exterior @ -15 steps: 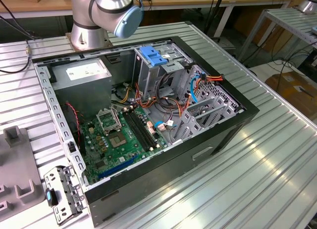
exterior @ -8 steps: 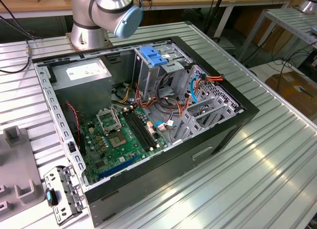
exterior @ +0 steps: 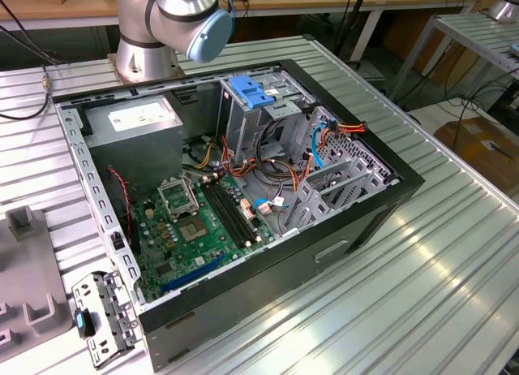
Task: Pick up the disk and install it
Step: 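Pick up the disk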
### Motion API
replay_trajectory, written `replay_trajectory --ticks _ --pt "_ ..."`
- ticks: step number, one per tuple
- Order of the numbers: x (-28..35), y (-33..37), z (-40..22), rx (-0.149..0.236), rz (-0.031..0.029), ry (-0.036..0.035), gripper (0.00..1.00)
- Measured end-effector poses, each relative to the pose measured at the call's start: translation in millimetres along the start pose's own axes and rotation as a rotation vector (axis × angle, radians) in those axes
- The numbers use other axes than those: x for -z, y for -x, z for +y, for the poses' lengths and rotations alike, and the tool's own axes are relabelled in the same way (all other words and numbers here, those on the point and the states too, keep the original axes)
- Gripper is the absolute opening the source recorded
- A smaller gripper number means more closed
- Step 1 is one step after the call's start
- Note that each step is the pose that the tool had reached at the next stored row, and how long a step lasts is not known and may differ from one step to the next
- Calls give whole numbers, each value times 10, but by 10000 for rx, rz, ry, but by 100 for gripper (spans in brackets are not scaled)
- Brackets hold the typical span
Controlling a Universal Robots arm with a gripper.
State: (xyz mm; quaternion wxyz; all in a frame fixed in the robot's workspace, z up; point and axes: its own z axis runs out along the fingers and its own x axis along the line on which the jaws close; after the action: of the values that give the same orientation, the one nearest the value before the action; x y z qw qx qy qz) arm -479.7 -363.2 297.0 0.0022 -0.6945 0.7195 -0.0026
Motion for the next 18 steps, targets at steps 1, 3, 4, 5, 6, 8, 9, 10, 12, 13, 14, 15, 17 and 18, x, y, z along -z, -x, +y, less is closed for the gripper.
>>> replay_trajectory --ticks 1,3,4,5,6,8,9,10,12,13,14,15,17,18 --pt "0 0 -3 0 0 0 37" --pt "0 0 -3 0 0 0 37" --pt "0 0 -3 0 0 0 37" --pt "0 0 -4 -1 -1 0 37" --pt "0 0 -4 -1 0 0 37" --pt "0 0 -4 0 0 0 37" --pt "0 0 -5 0 0 1 37" --pt "0 0 -5 0 0 1 37" --pt "0 0 -6 0 0 1 37" --pt "0 0 -6 0 0 1 37" --pt "0 0 -8 0 1 1 37" --pt "0 0 -10 1 0 0 37" --pt "0 0 -10 0 0 1 37" --pt "0 0 -11 0 0 0 37"
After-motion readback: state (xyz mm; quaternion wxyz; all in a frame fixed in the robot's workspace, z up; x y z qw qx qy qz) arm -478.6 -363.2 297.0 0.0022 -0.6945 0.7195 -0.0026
